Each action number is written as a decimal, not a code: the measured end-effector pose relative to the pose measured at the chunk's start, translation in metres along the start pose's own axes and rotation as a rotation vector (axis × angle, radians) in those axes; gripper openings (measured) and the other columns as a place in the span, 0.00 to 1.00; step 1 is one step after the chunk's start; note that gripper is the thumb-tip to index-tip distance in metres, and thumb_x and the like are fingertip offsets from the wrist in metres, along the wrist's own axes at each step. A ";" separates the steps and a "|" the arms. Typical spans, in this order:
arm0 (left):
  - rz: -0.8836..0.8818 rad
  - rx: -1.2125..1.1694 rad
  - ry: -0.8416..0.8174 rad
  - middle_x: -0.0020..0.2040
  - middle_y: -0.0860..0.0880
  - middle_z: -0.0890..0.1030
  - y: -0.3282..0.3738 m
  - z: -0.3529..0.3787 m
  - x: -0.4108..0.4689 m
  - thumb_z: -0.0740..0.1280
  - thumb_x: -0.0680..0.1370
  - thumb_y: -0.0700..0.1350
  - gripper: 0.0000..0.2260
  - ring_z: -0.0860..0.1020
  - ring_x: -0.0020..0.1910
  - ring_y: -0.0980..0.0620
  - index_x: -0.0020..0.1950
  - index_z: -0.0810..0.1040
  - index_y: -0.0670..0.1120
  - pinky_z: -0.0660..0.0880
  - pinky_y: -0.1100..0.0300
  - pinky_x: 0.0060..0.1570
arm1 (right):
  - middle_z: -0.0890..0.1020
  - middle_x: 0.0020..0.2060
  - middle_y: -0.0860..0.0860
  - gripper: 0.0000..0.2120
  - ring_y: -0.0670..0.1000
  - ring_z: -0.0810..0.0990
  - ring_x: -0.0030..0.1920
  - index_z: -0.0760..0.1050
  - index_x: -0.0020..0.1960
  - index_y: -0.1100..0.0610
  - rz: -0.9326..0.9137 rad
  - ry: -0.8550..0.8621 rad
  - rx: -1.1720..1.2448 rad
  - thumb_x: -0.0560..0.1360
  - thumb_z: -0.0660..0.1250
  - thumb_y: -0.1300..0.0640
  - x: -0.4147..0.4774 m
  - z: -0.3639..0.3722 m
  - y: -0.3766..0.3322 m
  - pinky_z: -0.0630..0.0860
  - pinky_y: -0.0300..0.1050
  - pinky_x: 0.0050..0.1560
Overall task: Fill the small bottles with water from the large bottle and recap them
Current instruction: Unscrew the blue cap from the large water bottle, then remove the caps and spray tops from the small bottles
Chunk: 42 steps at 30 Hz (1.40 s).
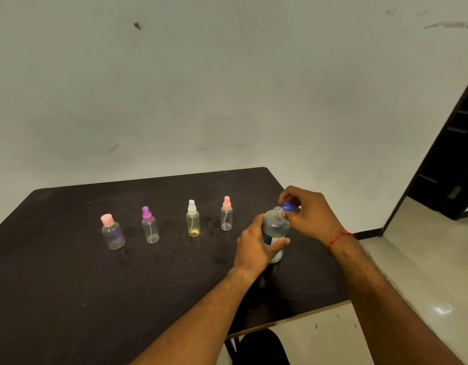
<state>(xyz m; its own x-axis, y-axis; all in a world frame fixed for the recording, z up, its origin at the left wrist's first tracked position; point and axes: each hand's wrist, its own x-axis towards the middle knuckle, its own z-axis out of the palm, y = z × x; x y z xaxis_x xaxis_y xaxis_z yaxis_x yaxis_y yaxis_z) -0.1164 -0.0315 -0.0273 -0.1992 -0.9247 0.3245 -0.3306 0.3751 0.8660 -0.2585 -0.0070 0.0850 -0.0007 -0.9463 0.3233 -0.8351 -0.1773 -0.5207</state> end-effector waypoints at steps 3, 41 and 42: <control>-0.007 -0.002 -0.004 0.59 0.59 0.81 0.001 0.000 -0.001 0.79 0.68 0.59 0.32 0.80 0.58 0.57 0.68 0.71 0.56 0.80 0.57 0.58 | 0.80 0.41 0.48 0.10 0.47 0.79 0.43 0.74 0.44 0.51 0.080 0.128 0.121 0.70 0.75 0.59 -0.017 0.001 0.010 0.74 0.33 0.43; -0.186 -0.032 0.353 0.57 0.57 0.82 -0.058 -0.087 -0.034 0.74 0.76 0.49 0.15 0.80 0.55 0.61 0.63 0.79 0.50 0.79 0.57 0.57 | 0.78 0.40 0.42 0.11 0.44 0.78 0.40 0.78 0.54 0.52 -0.074 0.240 0.271 0.72 0.73 0.58 -0.099 0.116 -0.047 0.77 0.34 0.39; -0.190 -0.027 0.355 0.57 0.56 0.82 -0.060 -0.089 -0.033 0.74 0.76 0.48 0.15 0.80 0.55 0.61 0.62 0.80 0.50 0.79 0.56 0.57 | 0.78 0.41 0.42 0.11 0.43 0.78 0.40 0.77 0.55 0.52 -0.076 0.223 0.267 0.73 0.72 0.57 -0.087 0.120 -0.054 0.77 0.34 0.39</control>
<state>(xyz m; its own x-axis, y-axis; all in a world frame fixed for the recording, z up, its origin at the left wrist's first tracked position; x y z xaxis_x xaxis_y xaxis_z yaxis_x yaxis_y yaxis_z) -0.0078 -0.0293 -0.0561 0.1959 -0.9442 0.2647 -0.3052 0.1978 0.9315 -0.1476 0.0525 -0.0099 -0.0891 -0.8507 0.5180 -0.6640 -0.3370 -0.6675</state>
